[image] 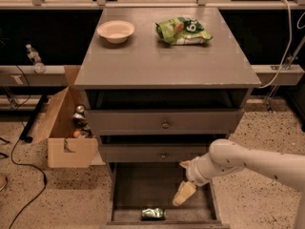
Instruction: Pick green can from bottom drawer and place on counter
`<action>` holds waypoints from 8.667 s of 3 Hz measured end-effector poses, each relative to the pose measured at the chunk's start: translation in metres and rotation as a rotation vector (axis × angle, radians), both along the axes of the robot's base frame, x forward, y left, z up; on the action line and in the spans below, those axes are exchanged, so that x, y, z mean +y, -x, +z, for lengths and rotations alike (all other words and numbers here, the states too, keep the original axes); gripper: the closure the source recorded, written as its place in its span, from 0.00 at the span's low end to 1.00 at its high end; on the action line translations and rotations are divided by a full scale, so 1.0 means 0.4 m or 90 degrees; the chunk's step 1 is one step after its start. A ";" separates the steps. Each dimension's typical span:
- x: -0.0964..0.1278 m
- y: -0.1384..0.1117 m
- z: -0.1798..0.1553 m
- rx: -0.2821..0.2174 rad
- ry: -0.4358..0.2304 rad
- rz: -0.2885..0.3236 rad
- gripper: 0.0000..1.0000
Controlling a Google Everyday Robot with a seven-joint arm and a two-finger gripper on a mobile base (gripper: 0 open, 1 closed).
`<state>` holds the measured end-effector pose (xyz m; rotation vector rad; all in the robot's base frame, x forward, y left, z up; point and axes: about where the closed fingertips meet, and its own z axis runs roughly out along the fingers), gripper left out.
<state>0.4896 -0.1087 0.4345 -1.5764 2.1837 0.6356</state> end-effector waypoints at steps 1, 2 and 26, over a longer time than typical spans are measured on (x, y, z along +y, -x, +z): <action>0.000 -0.026 -0.107 0.004 0.017 -0.011 0.00; 0.001 -0.057 -0.232 0.004 0.010 -0.030 0.00; -0.140 0.018 0.318 -0.305 -0.088 0.140 1.00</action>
Offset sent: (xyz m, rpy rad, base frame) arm 0.0404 -0.0044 -0.1333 -0.0121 -0.0110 -0.0770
